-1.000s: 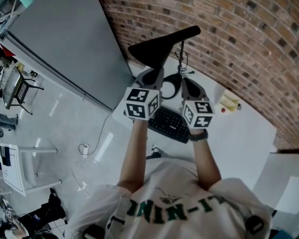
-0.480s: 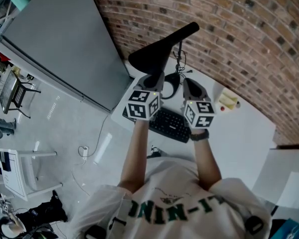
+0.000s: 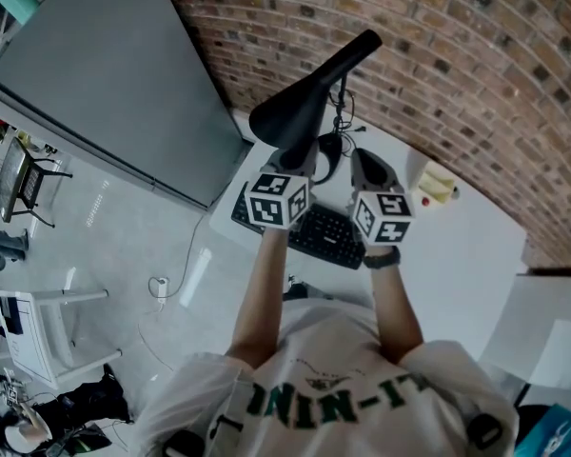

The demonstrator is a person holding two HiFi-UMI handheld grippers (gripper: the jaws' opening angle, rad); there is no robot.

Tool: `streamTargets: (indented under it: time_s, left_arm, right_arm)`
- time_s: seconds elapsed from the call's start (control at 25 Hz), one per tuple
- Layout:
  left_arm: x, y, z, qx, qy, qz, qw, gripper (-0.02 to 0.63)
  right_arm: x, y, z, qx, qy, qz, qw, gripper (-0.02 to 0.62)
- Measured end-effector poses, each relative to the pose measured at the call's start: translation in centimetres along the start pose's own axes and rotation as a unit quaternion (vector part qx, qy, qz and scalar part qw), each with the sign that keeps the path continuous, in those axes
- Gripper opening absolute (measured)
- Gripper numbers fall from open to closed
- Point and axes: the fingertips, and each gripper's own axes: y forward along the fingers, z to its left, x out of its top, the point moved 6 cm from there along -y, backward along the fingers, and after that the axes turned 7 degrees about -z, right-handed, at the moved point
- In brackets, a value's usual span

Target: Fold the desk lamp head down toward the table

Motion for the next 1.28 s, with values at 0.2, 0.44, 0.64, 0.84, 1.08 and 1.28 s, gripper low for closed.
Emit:
streamTargets:
  time_s: [0.2, 0.44, 0.64, 0.84, 1.08, 1.28]
  left_arm:
    - [-1.1, 0.7, 0.2, -0.01, -0.014, 0.005, 0.9998, 0.003]
    - [-2.1, 1.6, 0.3, -0.025, -0.029, 0.007, 0.9992, 0.003]
    - [-3.0, 2.4, 0.4, -0.04, -0.051, 0.002, 0.9979, 0.003]
    - [-3.7, 3.2, 0.6, -0.052, -0.073, -0.006, 0.996, 0.002]
    - [-4.6, 4.1, 0.6, -0.065, -0.103, -0.018, 0.9924, 0.002]
    - [-5.4, 5.0, 0.6, -0.073, -0.136, -0.025, 0.9877, 0.002]
  right_arm:
    - [-0.8, 0.1, -0.2, -0.008, 0.005, 0.007, 1.0, 0.002]
    - [-1.7, 0.3, -0.6, -0.018, 0.013, 0.016, 1.0, 0.002]
    - [-2.3, 0.4, -0.8, -0.022, 0.018, 0.022, 0.999, 0.002]
    - [-2.6, 0.6, -1.2, -0.028, 0.021, 0.026, 0.999, 0.002]
    - [-3.0, 0.6, -1.3, -0.032, 0.022, 0.033, 0.999, 0.001]
    - [-3.1, 0.3, -1.9, -0.039, 0.023, 0.035, 0.998, 0.002]
